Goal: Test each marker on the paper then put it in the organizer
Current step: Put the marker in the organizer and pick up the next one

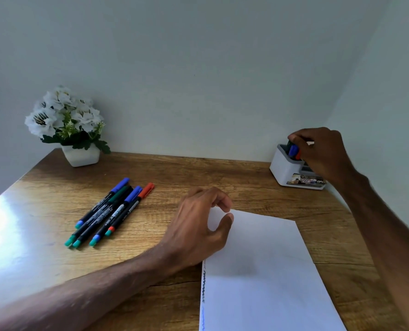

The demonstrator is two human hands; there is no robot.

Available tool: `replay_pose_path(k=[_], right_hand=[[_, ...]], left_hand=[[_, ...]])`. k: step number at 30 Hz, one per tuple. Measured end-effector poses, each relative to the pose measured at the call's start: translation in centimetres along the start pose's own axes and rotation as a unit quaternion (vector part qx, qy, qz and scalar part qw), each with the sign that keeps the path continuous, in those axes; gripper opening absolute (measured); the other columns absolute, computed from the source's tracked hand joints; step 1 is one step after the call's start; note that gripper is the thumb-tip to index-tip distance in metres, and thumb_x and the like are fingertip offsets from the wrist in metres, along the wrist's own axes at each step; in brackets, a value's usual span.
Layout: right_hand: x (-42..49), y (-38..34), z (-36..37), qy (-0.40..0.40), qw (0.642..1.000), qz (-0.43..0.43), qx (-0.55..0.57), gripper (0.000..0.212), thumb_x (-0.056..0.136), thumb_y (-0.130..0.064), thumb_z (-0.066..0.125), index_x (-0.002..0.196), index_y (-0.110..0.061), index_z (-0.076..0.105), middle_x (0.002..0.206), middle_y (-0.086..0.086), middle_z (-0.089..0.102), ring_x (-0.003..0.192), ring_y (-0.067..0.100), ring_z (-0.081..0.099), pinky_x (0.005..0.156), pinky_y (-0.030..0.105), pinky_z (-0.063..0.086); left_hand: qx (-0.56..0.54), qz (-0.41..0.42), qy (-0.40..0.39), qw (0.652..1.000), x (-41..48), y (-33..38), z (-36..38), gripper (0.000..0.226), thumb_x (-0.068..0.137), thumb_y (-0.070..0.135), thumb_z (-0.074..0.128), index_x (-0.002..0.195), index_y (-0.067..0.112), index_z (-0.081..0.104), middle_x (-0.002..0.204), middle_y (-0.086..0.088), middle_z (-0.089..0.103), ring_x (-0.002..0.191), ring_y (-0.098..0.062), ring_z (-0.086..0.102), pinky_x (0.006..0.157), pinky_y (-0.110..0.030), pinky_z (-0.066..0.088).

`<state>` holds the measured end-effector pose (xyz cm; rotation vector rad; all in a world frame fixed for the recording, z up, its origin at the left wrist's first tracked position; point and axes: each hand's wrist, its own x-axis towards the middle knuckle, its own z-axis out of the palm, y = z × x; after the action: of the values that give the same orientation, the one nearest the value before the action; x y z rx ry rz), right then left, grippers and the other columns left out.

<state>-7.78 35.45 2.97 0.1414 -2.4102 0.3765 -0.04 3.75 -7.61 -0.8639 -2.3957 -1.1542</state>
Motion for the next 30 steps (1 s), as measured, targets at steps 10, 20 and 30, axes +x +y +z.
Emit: replay_pose_path(k=[10, 20, 30], right_hand=[[-0.1, -1.1, -1.0, -0.018, 0.999, 0.02, 0.019, 0.031, 0.108, -0.02, 0.048, 0.12, -0.011, 0.074, 0.122, 0.006, 0.074, 0.106, 0.014, 0.066, 0.088, 0.024, 0.045], [-5.0, -7.8, -1.1, 0.141, 0.987, -0.025, 0.077, 0.02, 0.096, -0.002, 0.059, 0.105, -0.007, 0.075, 0.103, 0.003, 0.075, 0.093, 0.009, 0.065, 0.083, 0.013, 0.049], [-11.4, -15.5, 1.9, -0.093, 0.977, -0.13, 0.142, 0.02, 0.084, -0.005, 0.067, 0.083, -0.02, 0.081, 0.078, -0.013, 0.077, 0.065, 0.001, 0.068, 0.057, 0.025, 0.057]], left_hand=[[-0.001, -0.003, -0.002, 1.0, 0.0, 0.0, 0.1, 0.017, 0.092, 0.033, 0.069, 0.107, 0.035, 0.061, 0.104, 0.025, 0.061, 0.109, 0.004, 0.049, 0.088, -0.011, 0.035], [-0.024, -0.008, 0.011, 1.0, 0.1, 0.3, -0.2, 0.012, 0.094, 0.024, 0.067, 0.104, 0.031, 0.064, 0.1, 0.024, 0.064, 0.106, 0.006, 0.052, 0.083, -0.004, 0.034], [-0.036, -0.027, 0.07, 0.997, 0.2, 0.3, -0.6, 0.016, 0.092, 0.011, 0.063, 0.101, 0.023, 0.065, 0.099, 0.017, 0.068, 0.095, -0.003, 0.057, 0.079, -0.018, 0.045]])
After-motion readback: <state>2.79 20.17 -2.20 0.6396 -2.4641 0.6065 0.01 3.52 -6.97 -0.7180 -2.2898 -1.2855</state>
